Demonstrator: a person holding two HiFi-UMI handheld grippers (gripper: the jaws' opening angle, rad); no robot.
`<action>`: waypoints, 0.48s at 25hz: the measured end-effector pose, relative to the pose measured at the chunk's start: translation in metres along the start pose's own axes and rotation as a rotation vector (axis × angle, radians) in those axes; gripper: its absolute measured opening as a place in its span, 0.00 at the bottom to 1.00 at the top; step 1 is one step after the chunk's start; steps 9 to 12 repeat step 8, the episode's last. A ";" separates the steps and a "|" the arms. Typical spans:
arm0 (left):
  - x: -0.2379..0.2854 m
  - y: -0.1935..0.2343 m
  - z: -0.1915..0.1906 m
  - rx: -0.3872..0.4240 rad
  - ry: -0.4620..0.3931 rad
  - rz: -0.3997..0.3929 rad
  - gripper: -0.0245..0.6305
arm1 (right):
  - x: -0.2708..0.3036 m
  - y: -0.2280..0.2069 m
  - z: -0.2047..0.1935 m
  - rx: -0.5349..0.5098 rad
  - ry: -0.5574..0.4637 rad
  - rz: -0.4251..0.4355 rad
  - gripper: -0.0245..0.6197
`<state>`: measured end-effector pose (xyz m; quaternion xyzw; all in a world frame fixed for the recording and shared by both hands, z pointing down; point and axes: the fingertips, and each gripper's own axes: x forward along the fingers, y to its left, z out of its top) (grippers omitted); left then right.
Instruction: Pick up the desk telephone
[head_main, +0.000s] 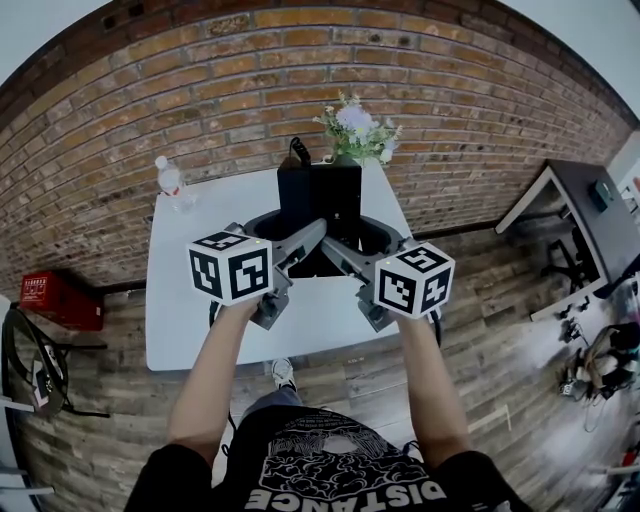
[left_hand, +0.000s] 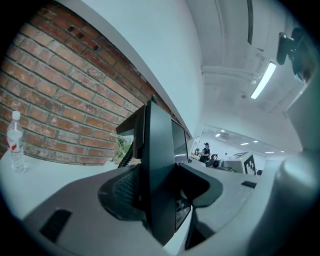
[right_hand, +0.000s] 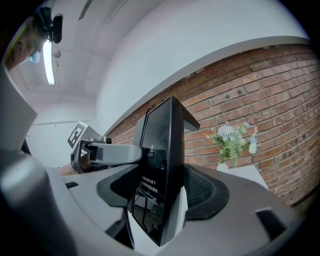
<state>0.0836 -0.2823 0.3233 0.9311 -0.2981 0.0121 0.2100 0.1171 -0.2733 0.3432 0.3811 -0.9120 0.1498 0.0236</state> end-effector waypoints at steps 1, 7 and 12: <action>0.000 0.000 0.000 -0.001 0.000 -0.001 0.37 | 0.000 0.000 0.000 -0.001 0.001 -0.001 0.46; 0.001 -0.002 0.000 -0.005 -0.001 -0.004 0.37 | -0.003 0.000 0.001 -0.006 0.003 -0.002 0.46; 0.001 -0.003 0.000 -0.005 -0.001 -0.004 0.37 | -0.003 0.000 0.001 -0.006 0.003 -0.003 0.46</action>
